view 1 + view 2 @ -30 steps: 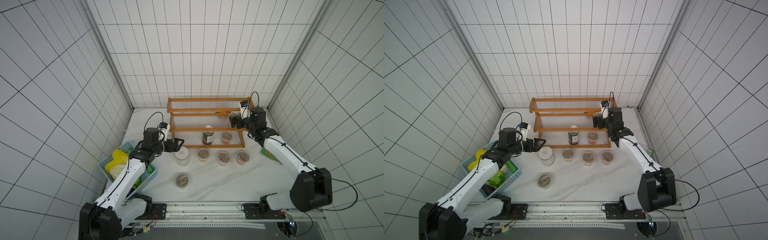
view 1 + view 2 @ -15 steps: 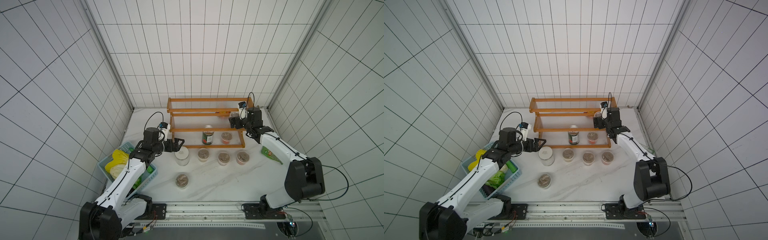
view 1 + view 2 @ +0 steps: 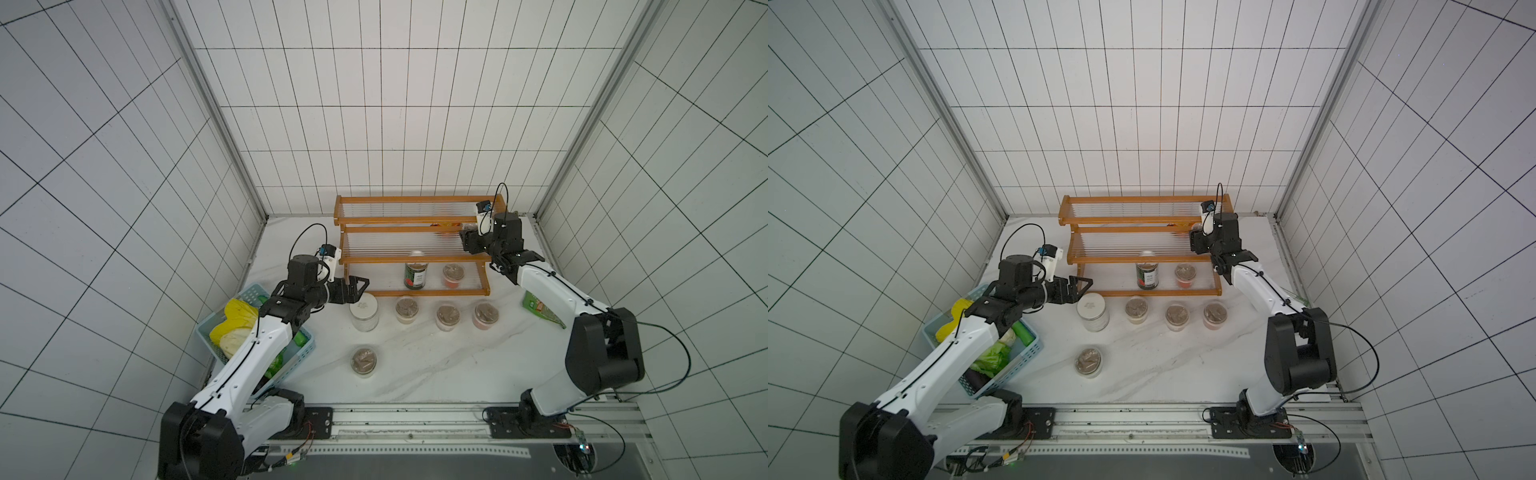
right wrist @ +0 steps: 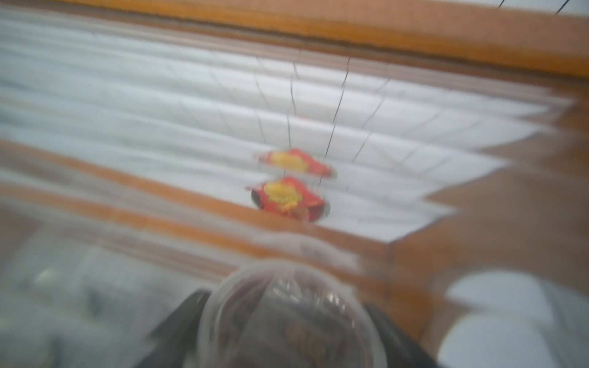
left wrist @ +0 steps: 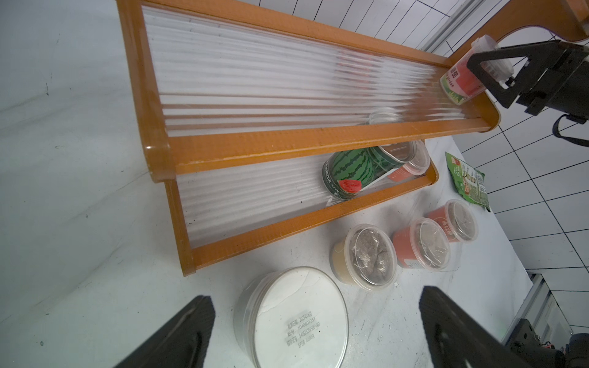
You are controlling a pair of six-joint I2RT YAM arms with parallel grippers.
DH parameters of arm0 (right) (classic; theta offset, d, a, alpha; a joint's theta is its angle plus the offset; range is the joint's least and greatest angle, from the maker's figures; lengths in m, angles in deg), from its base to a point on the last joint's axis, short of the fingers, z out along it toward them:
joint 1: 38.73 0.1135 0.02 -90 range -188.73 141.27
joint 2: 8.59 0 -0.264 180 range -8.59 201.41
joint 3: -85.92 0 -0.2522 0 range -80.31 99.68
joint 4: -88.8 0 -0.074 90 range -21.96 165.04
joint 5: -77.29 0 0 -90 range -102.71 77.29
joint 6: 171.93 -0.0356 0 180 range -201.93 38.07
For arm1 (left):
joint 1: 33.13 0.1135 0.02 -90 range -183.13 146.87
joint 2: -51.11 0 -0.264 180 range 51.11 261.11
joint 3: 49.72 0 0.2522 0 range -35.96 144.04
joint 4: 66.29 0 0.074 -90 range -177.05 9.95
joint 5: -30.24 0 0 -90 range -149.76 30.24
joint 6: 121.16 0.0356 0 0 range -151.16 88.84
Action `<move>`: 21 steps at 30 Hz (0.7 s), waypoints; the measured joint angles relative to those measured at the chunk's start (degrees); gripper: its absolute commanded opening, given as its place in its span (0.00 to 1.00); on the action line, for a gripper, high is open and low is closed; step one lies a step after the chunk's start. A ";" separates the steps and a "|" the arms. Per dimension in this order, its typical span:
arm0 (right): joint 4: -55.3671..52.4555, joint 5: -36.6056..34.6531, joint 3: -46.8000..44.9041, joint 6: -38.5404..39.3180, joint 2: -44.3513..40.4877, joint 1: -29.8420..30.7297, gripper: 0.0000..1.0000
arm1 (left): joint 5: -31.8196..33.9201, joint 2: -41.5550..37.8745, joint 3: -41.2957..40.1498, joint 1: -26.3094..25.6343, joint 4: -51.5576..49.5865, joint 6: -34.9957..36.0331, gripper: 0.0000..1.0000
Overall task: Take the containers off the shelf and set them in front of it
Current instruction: 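Pick up a container from the shelf.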
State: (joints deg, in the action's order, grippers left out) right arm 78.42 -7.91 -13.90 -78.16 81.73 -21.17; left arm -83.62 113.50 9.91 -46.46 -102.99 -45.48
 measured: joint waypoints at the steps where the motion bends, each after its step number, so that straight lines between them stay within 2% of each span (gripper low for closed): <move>1: 0.00 0.26 0.00 0.00 0.00 0.00 0.64 | 0.00 0.07 0.00 0.00 0.00 0.00 0.98; 10: -0.79 2.64 -0.20 0.09 -2.40 0.02 0.60 | -0.02 0.17 0.00 0.00 0.02 0.00 0.99; 21: -5.88 5.11 -4.83 0.85 -11.96 1.27 0.60 | -0.26 0.63 0.00 0.00 0.13 0.00 0.99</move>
State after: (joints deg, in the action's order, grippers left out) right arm 72.54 -2.80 -18.73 -77.31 69.77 -19.90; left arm -83.88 114.13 9.91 -46.46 -102.86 -45.48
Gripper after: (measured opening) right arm 0.699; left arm 0.985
